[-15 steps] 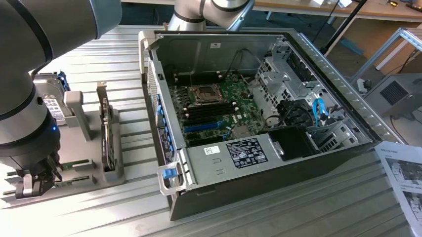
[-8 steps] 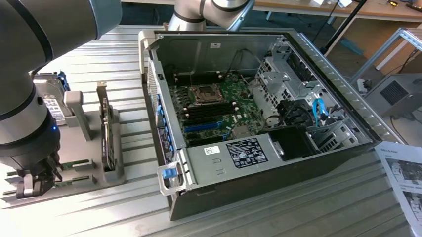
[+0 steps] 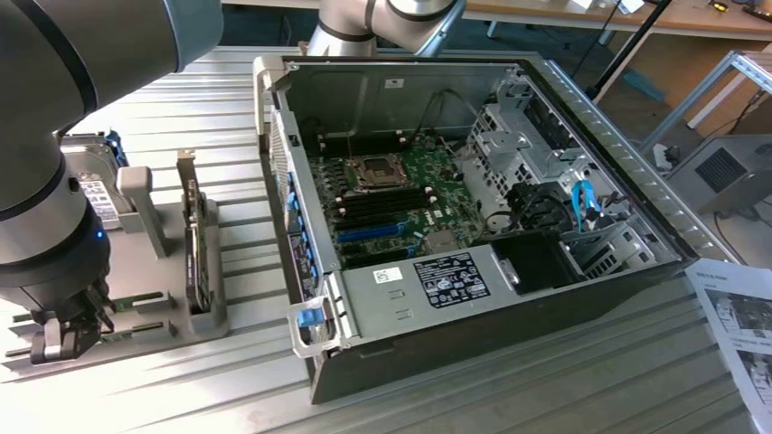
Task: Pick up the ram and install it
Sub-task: 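Pick up the ram and move it above insertion slot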
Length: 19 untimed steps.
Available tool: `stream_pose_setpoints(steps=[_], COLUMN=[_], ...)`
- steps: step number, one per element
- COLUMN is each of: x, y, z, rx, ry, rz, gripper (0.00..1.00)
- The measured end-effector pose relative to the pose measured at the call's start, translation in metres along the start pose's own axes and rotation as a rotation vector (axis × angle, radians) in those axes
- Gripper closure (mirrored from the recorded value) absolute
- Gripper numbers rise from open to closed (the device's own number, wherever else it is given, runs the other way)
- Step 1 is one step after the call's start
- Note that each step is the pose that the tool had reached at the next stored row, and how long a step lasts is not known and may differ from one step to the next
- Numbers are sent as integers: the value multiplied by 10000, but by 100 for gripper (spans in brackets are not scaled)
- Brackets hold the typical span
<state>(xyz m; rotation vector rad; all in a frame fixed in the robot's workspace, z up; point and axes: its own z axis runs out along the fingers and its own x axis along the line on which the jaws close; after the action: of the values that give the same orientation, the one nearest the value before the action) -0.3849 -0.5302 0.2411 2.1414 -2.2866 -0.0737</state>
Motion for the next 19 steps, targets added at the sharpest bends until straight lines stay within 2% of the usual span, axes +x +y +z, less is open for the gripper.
stream_pose_setpoints(steps=[19], x=[3], y=[-2], z=[47], rx=[-1], ry=[1], rz=[0], gripper=[76])
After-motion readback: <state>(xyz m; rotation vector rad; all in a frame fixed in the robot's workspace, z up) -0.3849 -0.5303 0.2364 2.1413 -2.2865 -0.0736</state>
